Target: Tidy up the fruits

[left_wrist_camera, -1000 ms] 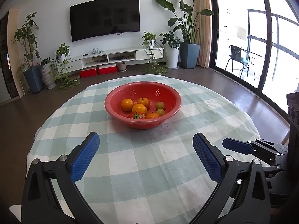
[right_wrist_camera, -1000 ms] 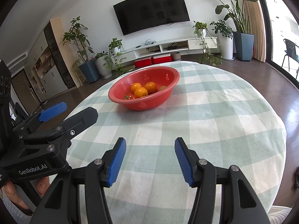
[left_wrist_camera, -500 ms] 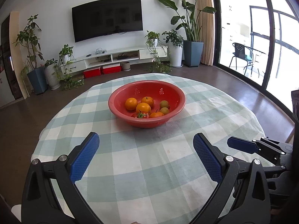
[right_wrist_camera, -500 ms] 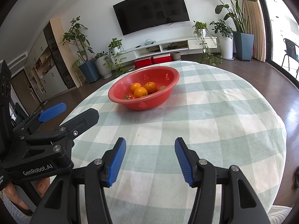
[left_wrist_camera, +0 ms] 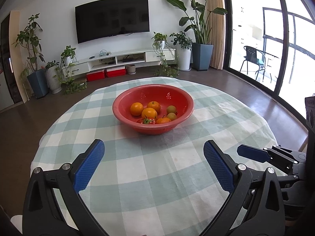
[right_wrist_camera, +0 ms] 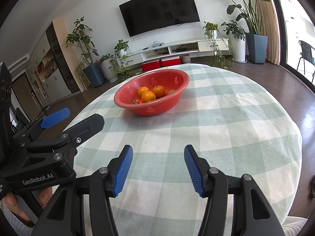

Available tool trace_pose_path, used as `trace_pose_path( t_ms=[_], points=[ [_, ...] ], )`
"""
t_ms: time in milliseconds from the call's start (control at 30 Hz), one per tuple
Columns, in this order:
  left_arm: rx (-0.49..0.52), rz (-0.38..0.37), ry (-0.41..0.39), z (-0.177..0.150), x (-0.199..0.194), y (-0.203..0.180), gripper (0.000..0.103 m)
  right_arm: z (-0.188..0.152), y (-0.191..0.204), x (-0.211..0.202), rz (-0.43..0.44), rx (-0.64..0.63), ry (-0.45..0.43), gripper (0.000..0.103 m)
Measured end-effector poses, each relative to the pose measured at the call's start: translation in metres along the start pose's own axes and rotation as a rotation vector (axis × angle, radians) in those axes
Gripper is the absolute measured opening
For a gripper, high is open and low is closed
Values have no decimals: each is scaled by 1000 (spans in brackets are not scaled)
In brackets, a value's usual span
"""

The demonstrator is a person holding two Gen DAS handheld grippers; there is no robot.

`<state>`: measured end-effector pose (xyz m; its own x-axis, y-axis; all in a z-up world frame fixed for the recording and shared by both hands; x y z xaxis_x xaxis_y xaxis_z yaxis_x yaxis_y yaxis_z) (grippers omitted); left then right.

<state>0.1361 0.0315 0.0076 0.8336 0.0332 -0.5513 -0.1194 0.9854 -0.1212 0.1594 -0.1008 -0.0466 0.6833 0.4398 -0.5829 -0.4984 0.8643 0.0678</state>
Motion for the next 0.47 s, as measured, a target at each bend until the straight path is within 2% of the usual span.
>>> trace_pose_path(
  t_ms=[300, 467],
  points=[
    [-60, -13, 22, -1, 0, 8, 102, -3, -2, 0, 1, 4, 1, 59],
    [-50, -7, 21, -1, -1, 10, 102, -5, -2, 0, -1, 3, 2, 59]
  ],
)
Point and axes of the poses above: each gripper's, at about its wrist camera, not at the fingertips, and x roughly the way its jaws point, y to its left, z to its top, the point moved 9 cm from there along x, roughly the way its jaws point, and after that the axes turned 11 degrees about -x, right-handed, at the moved point
